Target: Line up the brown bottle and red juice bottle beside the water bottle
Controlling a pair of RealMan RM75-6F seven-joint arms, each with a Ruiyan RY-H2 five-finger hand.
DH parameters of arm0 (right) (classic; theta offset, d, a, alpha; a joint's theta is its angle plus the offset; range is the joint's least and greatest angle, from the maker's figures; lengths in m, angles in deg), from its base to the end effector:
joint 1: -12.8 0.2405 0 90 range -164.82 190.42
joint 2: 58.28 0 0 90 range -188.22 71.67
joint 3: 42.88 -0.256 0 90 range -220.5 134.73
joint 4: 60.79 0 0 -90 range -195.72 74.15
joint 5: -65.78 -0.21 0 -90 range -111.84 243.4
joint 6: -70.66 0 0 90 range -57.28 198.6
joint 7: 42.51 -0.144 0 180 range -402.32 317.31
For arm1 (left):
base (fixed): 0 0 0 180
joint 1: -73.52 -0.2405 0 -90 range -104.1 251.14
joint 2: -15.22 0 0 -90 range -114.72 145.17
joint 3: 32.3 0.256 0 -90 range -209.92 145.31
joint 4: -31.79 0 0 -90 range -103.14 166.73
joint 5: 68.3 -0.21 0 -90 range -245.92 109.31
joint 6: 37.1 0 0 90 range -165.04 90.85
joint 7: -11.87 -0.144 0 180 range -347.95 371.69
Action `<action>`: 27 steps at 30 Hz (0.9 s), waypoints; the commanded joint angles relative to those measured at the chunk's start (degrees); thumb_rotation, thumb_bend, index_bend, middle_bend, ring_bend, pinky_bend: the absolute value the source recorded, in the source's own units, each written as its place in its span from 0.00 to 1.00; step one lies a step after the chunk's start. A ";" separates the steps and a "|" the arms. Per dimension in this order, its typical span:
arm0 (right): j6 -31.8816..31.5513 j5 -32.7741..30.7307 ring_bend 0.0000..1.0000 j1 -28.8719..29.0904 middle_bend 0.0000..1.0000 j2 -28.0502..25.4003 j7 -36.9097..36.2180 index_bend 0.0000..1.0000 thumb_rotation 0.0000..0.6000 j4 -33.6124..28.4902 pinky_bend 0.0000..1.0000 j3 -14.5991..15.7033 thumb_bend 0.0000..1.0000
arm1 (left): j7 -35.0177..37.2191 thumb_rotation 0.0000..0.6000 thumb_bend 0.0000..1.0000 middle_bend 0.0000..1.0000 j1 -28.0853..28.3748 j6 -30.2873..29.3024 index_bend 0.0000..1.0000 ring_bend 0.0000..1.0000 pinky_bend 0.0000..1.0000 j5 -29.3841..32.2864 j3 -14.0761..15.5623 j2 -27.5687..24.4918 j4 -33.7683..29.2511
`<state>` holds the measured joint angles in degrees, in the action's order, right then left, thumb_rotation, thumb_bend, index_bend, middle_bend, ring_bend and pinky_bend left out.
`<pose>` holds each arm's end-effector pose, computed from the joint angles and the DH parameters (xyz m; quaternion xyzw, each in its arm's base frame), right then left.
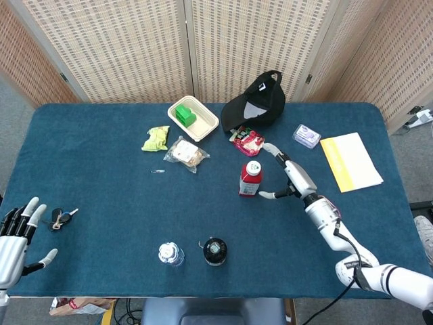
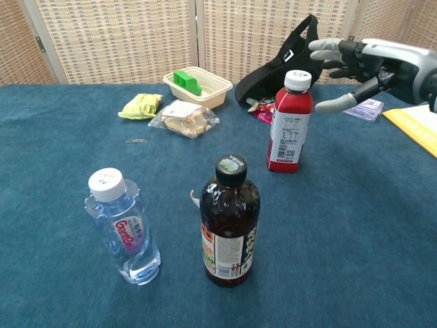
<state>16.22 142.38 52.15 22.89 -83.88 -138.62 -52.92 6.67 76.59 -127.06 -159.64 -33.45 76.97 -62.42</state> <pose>-0.1915 -0.3656 0.0392 0.5475 -0.6047 0.5226 0.2478 -0.2983 0.1643 0.1710 -0.6222 -0.3303 -0.3843 0.5967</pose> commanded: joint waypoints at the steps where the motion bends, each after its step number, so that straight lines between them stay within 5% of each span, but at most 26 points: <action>1: 2.35 -0.36 0.00 0.96 0.00 2.33 -1.51 0.00 1.00 2.83 0.00 -0.08 0.00 | 0.19 1.00 0.17 0.00 -0.10 -0.08 0.01 0.04 0.04 0.07 0.03 0.01 0.17; 12: 6.47 1.78 0.00 2.94 0.04 7.35 -6.23 0.00 1.00 10.35 0.00 0.26 0.01 | 0.62 1.00 0.17 0.00 -0.06 -0.25 0.01 0.04 0.04 0.17 -0.21 -0.24 0.45; 19: 8.10 2.34 0.00 3.97 0.13 9.63 -7.79 0.01 1.00 14.23 0.00 0.16 0.12 | 0.25 1.00 0.17 0.00 -0.05 -0.12 0.01 0.04 0.04 0.41 -0.25 -0.46 0.16; 27: 9.22 2.41 0.09 4.92 0.24 12.14 -9.21 0.29 1.00 18.26 0.08 -0.33 0.29 | -0.07 1.00 0.17 0.00 0.07 0.16 0.01 0.04 0.04 0.65 -0.34 -0.57 -0.01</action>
<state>25.34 144.79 56.86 34.59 -92.87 -120.86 -53.07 6.59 76.65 -126.91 -158.99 -33.79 76.40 -62.43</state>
